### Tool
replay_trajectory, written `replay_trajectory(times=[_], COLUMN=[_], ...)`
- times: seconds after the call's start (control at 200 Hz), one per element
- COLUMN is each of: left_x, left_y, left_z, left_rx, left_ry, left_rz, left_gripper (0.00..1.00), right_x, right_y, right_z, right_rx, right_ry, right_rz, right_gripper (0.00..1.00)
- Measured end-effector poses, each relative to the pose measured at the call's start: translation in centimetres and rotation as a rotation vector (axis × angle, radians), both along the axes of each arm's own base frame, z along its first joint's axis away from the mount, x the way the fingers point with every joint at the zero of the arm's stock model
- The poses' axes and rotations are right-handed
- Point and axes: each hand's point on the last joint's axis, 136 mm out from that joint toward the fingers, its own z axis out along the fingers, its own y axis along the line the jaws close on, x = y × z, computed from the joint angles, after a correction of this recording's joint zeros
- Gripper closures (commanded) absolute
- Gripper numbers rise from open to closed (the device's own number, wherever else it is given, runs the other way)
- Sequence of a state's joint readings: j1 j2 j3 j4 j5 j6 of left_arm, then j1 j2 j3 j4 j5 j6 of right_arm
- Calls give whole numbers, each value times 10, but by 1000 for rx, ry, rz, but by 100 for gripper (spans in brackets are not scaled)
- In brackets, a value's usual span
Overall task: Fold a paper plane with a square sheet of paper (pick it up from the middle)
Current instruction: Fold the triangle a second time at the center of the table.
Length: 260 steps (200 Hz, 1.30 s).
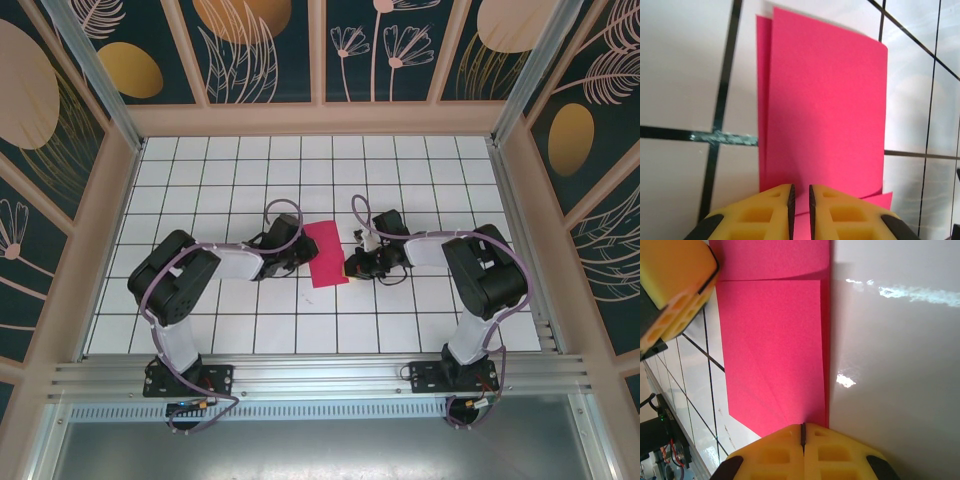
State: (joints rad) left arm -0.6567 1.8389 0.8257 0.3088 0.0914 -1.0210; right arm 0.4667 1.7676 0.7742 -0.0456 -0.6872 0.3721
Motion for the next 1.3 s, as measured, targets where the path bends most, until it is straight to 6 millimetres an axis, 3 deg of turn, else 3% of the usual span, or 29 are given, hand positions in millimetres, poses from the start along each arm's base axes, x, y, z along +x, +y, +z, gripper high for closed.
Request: replay_trajectory(times=[0.21,0.32,0.515,0.676,0.876,1.036,1.301], left_x=[5,6,-8,-25,-30,-29,-28], left_y=[9,9,-22,-42,-38,-37,-37], left_z=[2,18,55,36,0,-1,-1], left_rx=[23,10,-84,-103,-61,-56,-53], left_ry=[-9,-33,-100,-53,20,17,13], left_rz=[-1,-9,-113,-186,-179,-173,-169], left_gripper=[78,81,88,90,92,92,92], right_x=[0,0,1,1,1,-1,6], right_y=[0,0,0,1,2,5,32], right_z=[1,1,1,2,3,7,26], right_rx=[-3,-3,-8,-9,-12,-13,19], right_ry=[2,2,4,6,11,15,-33], right_rz=[-1,0,0,0,2,13,69], right_gripper=[100,100,100,100,100,100,100])
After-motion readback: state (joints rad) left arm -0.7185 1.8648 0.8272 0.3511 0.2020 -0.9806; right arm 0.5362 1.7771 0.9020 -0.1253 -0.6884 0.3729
